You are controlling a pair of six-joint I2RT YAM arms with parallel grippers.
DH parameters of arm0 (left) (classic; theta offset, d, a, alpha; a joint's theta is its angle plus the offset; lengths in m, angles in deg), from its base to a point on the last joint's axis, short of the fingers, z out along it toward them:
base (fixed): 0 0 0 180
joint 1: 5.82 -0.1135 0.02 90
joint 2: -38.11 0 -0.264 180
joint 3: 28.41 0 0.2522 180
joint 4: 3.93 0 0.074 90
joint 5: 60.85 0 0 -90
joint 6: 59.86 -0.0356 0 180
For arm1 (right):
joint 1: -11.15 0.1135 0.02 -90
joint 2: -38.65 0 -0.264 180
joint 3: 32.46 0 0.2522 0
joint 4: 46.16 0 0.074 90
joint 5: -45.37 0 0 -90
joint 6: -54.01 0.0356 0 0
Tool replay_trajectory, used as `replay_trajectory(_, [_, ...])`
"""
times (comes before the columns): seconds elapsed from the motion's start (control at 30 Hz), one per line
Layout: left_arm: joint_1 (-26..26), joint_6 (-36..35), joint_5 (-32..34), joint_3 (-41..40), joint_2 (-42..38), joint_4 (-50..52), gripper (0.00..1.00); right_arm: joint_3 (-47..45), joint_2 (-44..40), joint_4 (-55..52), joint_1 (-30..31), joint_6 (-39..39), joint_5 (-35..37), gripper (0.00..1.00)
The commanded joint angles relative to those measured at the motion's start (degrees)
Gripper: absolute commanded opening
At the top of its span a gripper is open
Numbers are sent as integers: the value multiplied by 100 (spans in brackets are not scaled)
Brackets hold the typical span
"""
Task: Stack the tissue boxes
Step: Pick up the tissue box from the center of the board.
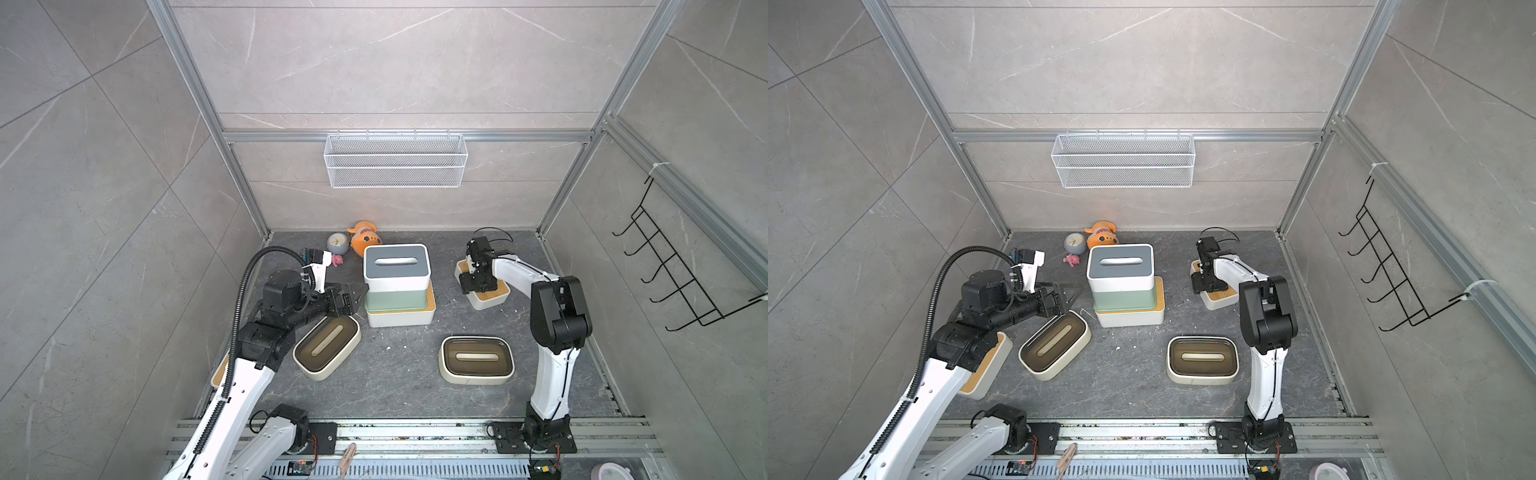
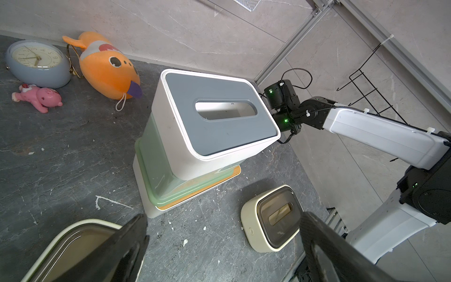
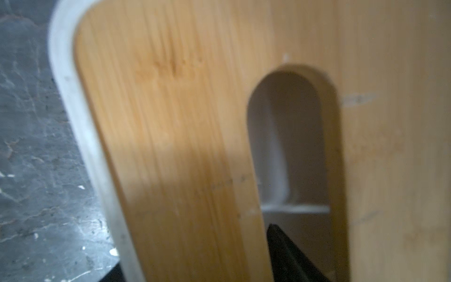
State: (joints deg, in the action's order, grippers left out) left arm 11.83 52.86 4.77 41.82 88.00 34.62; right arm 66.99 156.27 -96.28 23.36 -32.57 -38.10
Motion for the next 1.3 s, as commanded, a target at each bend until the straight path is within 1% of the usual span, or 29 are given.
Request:
replay_trajectory(0.0, [15, 25, -125, -4, -83, -233, 99, -112, -220, -15, 104, 62, 148, 61])
replay_trajectory(0.2, [10, 14, -126, -4, -102, -237, 99, -278, -317, 173, 117, 70, 180, 47])
replay_trajectory(0.43, [10, 5, -118, -4, -104, -238, 99, -275, -549, 243, 119, 62, 23, 37])
replay_trajectory(0.63, [16, 6, -79, -4, -101, -225, 99, -240, -1059, 276, 124, 223, -124, 35])
replay_trajectory(0.83, [11, -48, -12, 5, -113, -186, 99, -155, -1918, 297, 117, 501, -90, 34])
replay_trajectory(1.07, [18, -149, 23, 40, -153, -148, 99, -129, -3276, 308, 197, 624, -466, 35])
replay_trajectory(1.17, [19, -160, -12, 73, -155, -142, 99, -461, -3895, 522, 407, 531, -642, 35])
replay_trajectory(1.27, [19, -77, -161, 105, -131, -119, 100, -846, -4475, 768, 673, 390, -486, 35])
